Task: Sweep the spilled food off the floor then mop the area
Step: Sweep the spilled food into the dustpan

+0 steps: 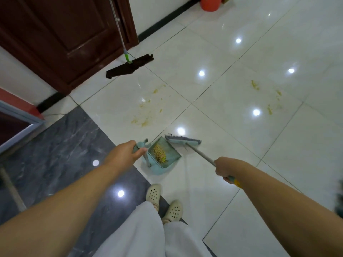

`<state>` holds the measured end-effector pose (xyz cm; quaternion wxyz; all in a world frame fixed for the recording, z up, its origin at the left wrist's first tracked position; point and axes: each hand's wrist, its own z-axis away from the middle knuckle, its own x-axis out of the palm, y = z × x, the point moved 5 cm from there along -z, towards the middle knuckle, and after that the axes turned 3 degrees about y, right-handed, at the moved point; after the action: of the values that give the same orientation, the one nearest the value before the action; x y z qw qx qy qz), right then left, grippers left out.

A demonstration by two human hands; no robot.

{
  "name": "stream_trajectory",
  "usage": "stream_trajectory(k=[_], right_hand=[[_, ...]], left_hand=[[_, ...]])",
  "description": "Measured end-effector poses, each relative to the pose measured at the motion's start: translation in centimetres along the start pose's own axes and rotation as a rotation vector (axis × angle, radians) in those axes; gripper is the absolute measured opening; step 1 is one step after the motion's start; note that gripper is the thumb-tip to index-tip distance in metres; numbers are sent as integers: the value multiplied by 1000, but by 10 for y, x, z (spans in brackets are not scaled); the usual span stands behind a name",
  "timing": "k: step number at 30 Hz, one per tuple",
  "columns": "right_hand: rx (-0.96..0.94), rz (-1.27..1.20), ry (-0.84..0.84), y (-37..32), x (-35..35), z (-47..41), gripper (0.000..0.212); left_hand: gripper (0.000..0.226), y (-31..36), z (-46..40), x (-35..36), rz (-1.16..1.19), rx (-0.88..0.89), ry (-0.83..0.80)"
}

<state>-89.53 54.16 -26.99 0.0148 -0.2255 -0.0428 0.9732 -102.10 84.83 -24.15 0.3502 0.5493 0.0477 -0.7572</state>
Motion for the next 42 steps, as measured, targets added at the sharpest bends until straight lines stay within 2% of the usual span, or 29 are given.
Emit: stream_trajectory(k=[1,4,8,13,20,26,30,34,37,42], right_hand=[[-4,1,34,2,0,3,9],[151,14,-5,21,0,5,15],[110,-35,19,26,-12,11,26],[135,-152,52,36,-26,5,27],[309,-603,23,41,-16,-22,13],[197,-627,-34,11,28,-23,9],[174,-658,-163,-15,50,12,4],[186,-690,-242,-26,46,51,22],[165,-668,-194,-36,46,61,37],[194,-735,-50,-54,53,52,42]], left_hand=[[42,1,0,0,-5,4,2],[43,4,0,-1,-29,47,7],[42,3,0,-4,-22,55,-5],[42,-6,-1,-10,-1,84,-22],[42,-25,-8,-17,-30,103,-50],[40,-35,-18,-10,-79,147,-96],[38,-38,-27,-10,-55,158,-143],[37,-43,-29,-8,-54,202,-186],[38,-52,-28,-12,-51,206,-173],[38,-74,-21,-18,-79,239,-173]])
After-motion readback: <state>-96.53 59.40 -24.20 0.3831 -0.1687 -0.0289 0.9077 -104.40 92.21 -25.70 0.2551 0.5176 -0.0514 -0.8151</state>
